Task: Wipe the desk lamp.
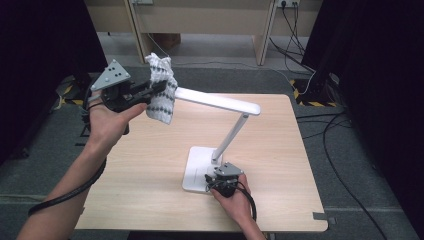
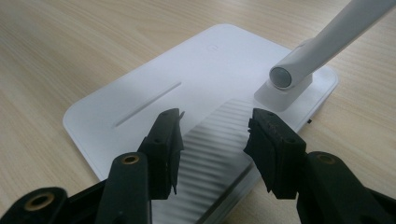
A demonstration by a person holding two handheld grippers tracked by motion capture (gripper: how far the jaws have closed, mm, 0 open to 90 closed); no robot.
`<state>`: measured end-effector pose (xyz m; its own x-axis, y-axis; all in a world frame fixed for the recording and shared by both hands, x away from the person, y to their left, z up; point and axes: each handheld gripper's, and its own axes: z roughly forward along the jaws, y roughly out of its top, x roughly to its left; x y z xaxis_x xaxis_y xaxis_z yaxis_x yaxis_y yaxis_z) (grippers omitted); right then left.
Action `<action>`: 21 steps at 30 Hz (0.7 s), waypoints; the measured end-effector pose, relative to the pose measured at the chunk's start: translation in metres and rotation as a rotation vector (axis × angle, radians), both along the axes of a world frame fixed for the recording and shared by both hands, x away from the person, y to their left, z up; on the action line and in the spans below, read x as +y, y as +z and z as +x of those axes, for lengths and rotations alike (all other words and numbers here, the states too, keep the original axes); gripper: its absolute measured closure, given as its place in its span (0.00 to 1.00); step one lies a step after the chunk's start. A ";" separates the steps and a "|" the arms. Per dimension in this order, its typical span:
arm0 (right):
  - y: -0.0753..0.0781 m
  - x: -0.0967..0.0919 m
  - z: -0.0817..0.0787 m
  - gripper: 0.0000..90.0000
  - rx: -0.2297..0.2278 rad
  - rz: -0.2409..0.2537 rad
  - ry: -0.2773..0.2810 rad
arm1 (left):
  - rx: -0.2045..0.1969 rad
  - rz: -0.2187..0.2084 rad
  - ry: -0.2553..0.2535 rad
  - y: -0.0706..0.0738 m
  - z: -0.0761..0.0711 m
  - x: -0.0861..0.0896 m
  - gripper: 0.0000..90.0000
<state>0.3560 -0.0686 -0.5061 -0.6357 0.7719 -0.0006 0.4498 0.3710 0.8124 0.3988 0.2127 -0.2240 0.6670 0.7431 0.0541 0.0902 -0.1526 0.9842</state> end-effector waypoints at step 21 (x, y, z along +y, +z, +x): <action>0.000 0.001 0.000 0.62 0.006 0.004 0.002 | -0.020 -0.012 -0.026 0.011 -0.004 -0.011 0.89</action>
<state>0.3563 -0.0674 -0.5062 -0.6370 0.7708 0.0060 0.4536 0.3685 0.8114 0.3950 0.2016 -0.2125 0.6848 0.7264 0.0589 0.0669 -0.1431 0.9874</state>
